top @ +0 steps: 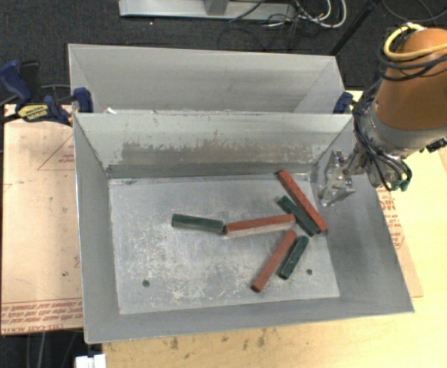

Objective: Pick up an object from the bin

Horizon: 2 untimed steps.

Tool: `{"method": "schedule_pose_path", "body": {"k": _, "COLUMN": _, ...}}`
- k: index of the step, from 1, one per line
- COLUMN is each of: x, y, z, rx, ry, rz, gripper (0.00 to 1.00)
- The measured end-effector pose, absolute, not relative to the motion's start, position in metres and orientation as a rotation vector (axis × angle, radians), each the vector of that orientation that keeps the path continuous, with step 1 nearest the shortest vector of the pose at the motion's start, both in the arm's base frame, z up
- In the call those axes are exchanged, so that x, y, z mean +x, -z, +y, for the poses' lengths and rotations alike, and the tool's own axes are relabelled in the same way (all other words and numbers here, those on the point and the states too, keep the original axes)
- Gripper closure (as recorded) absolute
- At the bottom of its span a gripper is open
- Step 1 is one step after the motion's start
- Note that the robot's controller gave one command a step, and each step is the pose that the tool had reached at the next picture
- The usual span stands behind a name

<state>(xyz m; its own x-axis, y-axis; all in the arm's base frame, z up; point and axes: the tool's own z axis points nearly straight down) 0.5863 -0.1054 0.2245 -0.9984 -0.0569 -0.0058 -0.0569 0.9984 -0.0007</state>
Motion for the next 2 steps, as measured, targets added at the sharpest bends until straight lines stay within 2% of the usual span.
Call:
{"method": "schedule_pose_path", "body": {"k": 1, "x": 0.586, "y": -0.224, "z": -0.105, "rx": -0.090, "ry": 0.000, "rz": 3.137, "gripper": 1.00}}
{"method": "schedule_pose_path", "body": {"k": 2, "x": 0.597, "y": -0.143, "z": -0.088, "rx": 0.019, "ry": -0.002, "rz": 3.141, "gripper": 0.00}}
